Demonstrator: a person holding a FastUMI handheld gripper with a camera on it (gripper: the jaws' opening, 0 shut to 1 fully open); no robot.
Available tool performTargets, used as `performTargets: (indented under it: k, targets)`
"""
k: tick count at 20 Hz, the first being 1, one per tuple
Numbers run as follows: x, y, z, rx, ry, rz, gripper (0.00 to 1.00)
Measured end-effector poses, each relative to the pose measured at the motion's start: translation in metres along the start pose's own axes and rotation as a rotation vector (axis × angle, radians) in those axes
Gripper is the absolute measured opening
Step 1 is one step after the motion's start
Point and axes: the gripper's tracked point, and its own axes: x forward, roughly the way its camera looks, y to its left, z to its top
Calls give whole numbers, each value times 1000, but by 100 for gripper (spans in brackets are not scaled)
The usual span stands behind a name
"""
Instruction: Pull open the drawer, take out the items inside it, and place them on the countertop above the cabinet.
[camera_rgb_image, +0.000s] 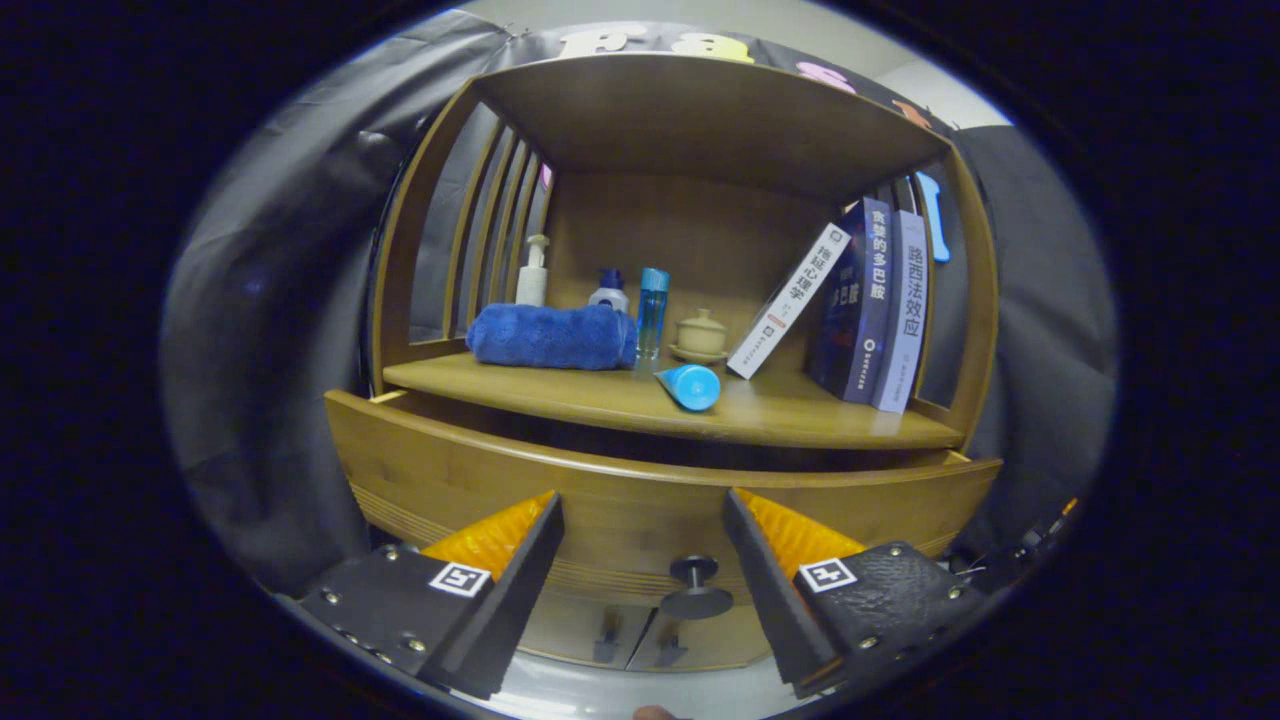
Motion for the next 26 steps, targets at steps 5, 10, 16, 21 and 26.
performTargets:
  k: [5,10,16,21,26]
  targets:
    - [20,0,4,22,21,2,97]
    - [34,0,3,46,40,5,97]
    - [43,-1,4,59,49,-2,97]
    - [39,-2,5,49,50,19,97]
    - [15,-32,68,69,-62,9,97]
